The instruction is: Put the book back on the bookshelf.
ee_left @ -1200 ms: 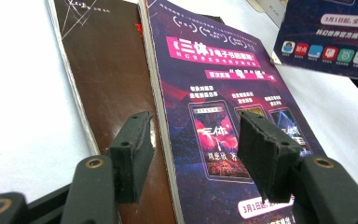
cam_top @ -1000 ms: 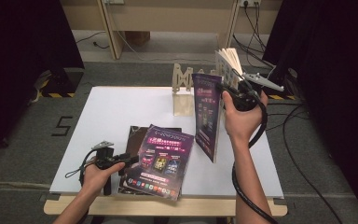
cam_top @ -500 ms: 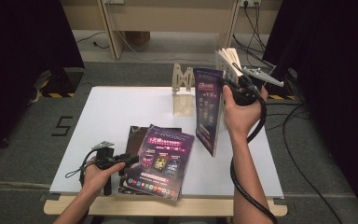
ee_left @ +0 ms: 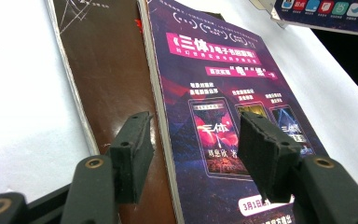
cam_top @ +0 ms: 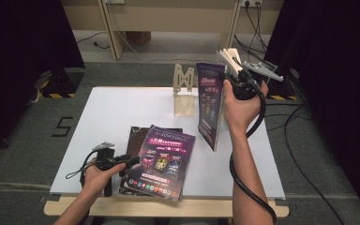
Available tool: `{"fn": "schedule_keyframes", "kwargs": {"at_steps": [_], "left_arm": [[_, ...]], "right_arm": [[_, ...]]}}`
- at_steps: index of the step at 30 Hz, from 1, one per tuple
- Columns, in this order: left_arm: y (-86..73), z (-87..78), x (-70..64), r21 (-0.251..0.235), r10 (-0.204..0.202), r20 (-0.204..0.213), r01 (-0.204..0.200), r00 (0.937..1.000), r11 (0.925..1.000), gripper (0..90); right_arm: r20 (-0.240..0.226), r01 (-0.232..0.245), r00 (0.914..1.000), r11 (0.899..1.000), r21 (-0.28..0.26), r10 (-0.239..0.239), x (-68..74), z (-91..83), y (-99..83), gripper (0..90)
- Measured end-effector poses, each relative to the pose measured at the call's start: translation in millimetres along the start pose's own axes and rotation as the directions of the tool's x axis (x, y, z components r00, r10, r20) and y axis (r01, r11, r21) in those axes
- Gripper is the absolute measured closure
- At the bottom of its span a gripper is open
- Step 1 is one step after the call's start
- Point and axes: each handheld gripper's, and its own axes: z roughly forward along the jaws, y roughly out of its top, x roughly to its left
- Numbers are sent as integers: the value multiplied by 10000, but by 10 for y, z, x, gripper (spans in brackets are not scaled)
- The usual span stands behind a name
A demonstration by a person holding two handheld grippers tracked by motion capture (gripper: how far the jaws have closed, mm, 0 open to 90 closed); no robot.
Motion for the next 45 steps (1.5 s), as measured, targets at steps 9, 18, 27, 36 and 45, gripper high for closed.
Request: {"fn": "schedule_keyframes", "kwargs": {"at_steps": [9, 18, 27, 36, 45], "left_arm": [[-9, 16, 0, 44, 6, -18, -6, 10000, 10000, 439], [-13, 17, 3, 80, 36, -24, -36, 10000, 10000, 438], [-27, 29, -1, 141, 44, 6, -44, 10000, 9999, 438], [-25, 27, 5, 99, -11, 44, 11, 10000, 10000, 438], [-29, 28, 12, 114, -38, 21, 37, 10000, 9999, 438]], "right_arm": [[182, 93, 9998, 9999, -103, -91, 2, 65, 59, 833], [381, 90, 9992, 9999, -71, -87, -9, 152, 100, 834], [551, 267, 9981, 9996, -68, -262, -2, 258, 159, 833], [766, 241, 9968, 9997, -46, -237, 10, 366, 200, 834], [921, 342, 9952, 9994, -78, -334, 0, 460, 232, 834]]}}
